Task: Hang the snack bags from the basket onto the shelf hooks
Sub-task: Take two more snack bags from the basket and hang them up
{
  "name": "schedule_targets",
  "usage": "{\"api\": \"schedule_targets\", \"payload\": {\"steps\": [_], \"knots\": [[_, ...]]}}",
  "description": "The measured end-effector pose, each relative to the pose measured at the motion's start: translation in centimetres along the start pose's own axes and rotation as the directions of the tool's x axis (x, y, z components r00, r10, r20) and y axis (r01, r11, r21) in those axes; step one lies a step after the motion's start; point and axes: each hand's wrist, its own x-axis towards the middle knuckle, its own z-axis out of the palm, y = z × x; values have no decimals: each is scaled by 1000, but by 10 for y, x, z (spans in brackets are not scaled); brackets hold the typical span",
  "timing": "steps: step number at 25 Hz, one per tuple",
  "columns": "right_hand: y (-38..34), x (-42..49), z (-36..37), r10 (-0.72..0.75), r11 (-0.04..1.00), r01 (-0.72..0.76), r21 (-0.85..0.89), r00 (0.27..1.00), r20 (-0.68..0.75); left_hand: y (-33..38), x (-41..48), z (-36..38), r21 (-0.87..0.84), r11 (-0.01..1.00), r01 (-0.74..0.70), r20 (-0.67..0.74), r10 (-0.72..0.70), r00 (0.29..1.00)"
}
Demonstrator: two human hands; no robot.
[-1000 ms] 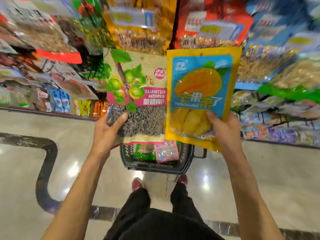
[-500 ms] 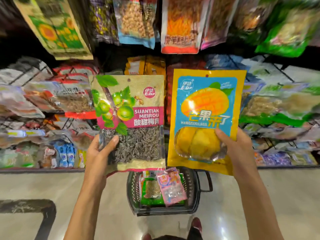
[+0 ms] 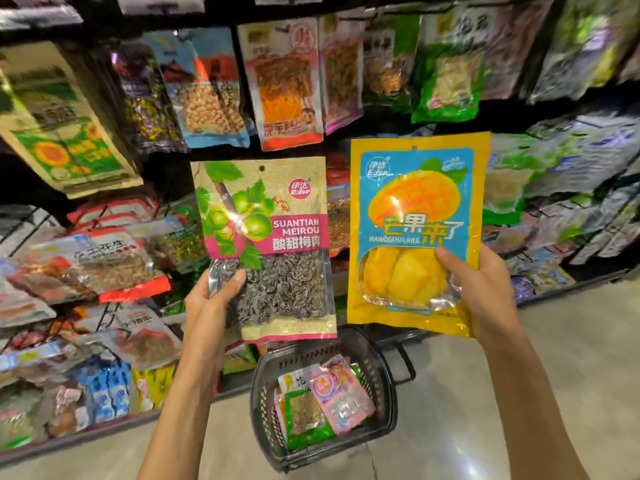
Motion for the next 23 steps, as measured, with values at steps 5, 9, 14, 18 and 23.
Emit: {"api": "schedule_targets", "payload": {"steps": [5,9,14,18,23], "knots": [[-24,13,-76,-44,998,46,34,998,-50,7,-14,83,36,994,-99,106,94,990],[-41,36,-154,-68,997,70,12,989,-132,10,-26,162,56,992,-110,165,99,981],[-46,67,-244,-85,996,87,0,979,-187,1,-39,255,25,989,-147,179,140,974],[-53,90,-306,-75,997,75,-9,972,-221,-1,-54,327,13,989,-150,202,145,969],[-63,127,-365,-96,995,95,-17,956,-279,5,-59,400,1,988,-154,255,148,956]]}}
